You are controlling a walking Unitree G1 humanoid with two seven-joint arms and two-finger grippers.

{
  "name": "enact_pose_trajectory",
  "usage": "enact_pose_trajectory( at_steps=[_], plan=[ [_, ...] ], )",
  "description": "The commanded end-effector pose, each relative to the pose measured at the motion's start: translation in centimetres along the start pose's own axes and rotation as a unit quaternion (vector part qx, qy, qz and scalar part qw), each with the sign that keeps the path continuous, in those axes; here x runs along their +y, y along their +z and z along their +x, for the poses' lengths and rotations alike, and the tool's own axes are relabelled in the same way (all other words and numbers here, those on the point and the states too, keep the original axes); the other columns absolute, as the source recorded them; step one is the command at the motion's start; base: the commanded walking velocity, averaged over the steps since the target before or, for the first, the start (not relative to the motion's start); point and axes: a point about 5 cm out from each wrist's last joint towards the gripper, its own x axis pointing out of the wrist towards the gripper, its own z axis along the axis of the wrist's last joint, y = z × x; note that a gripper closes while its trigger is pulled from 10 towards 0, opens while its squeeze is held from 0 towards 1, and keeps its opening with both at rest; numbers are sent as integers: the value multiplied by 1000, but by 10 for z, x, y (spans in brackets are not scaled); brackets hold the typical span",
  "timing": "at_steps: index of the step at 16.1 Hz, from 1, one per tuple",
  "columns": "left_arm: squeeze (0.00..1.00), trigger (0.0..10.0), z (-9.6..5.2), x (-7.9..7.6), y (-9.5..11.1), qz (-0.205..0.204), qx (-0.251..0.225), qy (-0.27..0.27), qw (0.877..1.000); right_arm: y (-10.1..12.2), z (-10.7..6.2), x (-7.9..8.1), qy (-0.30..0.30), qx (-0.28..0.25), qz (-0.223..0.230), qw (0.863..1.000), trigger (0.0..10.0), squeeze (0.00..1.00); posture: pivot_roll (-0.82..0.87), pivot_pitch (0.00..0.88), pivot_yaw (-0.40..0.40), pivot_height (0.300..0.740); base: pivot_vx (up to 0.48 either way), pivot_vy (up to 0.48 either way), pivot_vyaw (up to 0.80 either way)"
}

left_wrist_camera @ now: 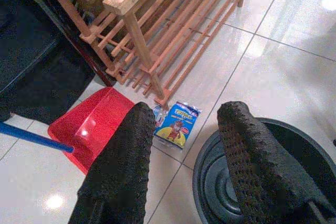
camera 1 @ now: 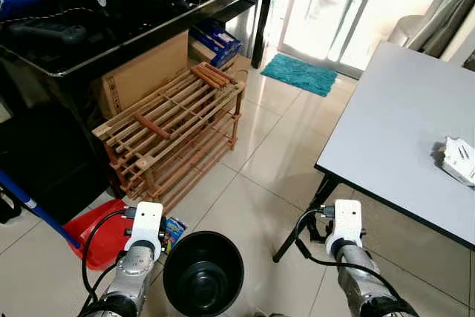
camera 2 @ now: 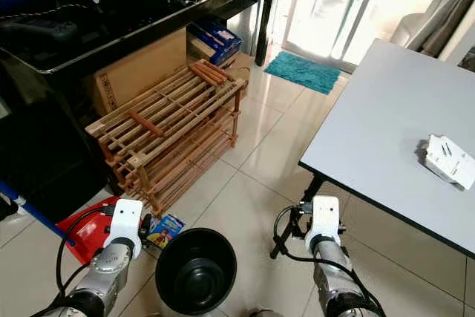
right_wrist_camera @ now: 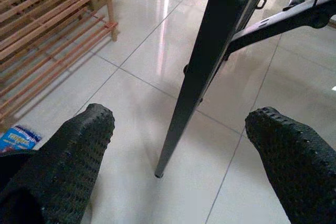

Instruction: Picking trash to rubbish bin

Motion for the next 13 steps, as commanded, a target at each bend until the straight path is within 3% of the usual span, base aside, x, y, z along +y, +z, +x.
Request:
enact_pose_trajectory(
  at_steps=[1, 5, 13],
  plan=[
    [0, 10000, 1, -2, 3, 3, -6, 3, 1000, -6, -3, -7, -10, 14, -3, 1000, 10000, 0, -35, 51, -72, 740, 0, 0, 0],
    [0, 10000, 1, -5, 3, 0, -4, 6, 1000, -8, -5, -14, -29, 9, -6, 1000, 10000, 0, -42, 82, -80, 740, 0, 0, 0],
    [0, 10000, 0, -6, 3, -3, -8, 7, 1000, -4, -3, -10, -26, 1, 0, 1000, 10000, 0, -42, 102, -82, 740, 0, 0, 0]
  ],
)
